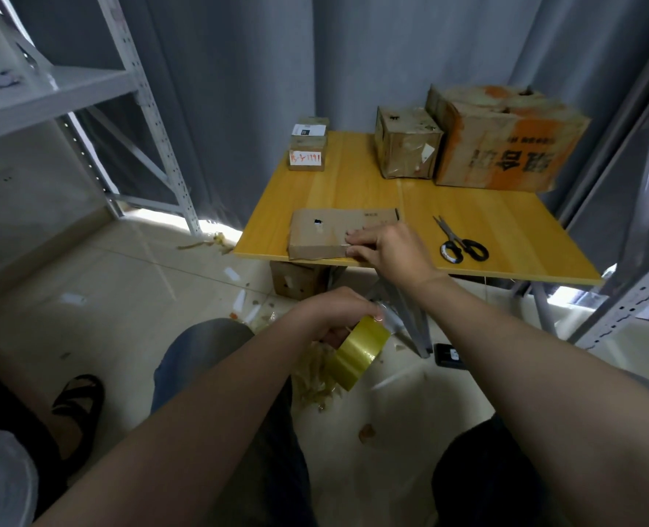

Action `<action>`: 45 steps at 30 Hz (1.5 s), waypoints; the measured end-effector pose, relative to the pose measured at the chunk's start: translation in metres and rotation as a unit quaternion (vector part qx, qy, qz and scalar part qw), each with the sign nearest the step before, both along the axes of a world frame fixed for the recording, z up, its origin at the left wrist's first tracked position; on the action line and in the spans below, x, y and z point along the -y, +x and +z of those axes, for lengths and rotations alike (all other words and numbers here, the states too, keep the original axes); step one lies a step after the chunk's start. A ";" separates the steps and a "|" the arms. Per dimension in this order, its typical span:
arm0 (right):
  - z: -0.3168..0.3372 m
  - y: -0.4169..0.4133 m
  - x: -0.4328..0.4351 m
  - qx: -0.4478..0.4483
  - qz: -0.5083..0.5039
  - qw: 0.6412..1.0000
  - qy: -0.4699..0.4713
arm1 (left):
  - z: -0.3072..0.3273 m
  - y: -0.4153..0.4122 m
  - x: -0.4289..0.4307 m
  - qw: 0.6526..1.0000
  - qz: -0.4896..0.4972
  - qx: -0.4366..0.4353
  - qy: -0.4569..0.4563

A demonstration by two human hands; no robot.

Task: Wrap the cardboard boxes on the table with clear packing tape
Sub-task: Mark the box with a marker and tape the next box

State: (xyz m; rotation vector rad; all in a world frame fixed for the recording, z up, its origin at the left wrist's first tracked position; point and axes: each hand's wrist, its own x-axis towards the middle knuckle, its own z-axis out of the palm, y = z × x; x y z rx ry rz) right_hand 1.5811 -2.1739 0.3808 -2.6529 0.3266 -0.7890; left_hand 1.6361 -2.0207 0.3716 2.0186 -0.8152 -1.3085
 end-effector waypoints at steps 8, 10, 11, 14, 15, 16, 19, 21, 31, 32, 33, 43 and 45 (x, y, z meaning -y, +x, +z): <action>0.017 -0.017 -0.012 0.008 -0.021 0.999 0.033 | 0.007 0.006 -0.014 0.997 0.049 -0.007 -0.062; 0.025 -0.022 -0.013 0.020 -0.022 0.995 0.099 | 0.009 0.008 -0.018 0.992 0.078 -0.012 -0.101; 0.029 -0.024 -0.014 0.021 -0.015 0.992 0.127 | 0.011 0.009 -0.021 0.988 0.094 -0.011 -0.120; 0.041 -0.031 -0.015 0.018 0.025 0.973 0.230 | 0.018 0.014 -0.032 0.975 0.146 -0.015 -0.169; 0.044 -0.034 -0.015 0.014 0.040 0.963 0.265 | 0.021 0.015 -0.035 0.971 0.157 -0.009 -0.182; 0.047 -0.036 -0.016 -0.005 0.058 0.956 0.288 | 0.022 0.016 -0.038 0.967 0.166 -0.002 -0.193; 0.055 -0.036 -0.019 -0.127 0.089 0.950 0.272 | 0.029 0.016 -0.042 0.957 0.188 0.009 -0.219; 0.059 -0.032 -0.022 -0.154 0.088 0.950 0.258 | 0.034 0.014 -0.042 0.954 0.194 0.012 -0.228; 0.088 -0.028 -0.028 -0.129 0.022 0.987 0.092 | 0.050 -0.004 -0.033 0.936 0.237 -0.010 -0.259; 0.090 -0.029 -0.027 -0.125 0.019 0.988 0.084 | 0.052 -0.005 -0.031 0.936 0.236 0.008 -0.260; 0.091 -0.030 -0.026 -0.121 0.015 0.989 0.078 | 0.054 -0.005 -0.029 0.936 0.235 0.023 -0.262; 0.103 -0.028 -0.019 -0.058 0.007 0.995 0.086 | 0.051 0.000 -0.020 0.939 0.190 0.088 -0.273; 0.106 -0.026 -0.014 -0.058 -0.015 0.992 0.115 | 0.051 -0.001 -0.019 0.943 0.153 0.033 -0.295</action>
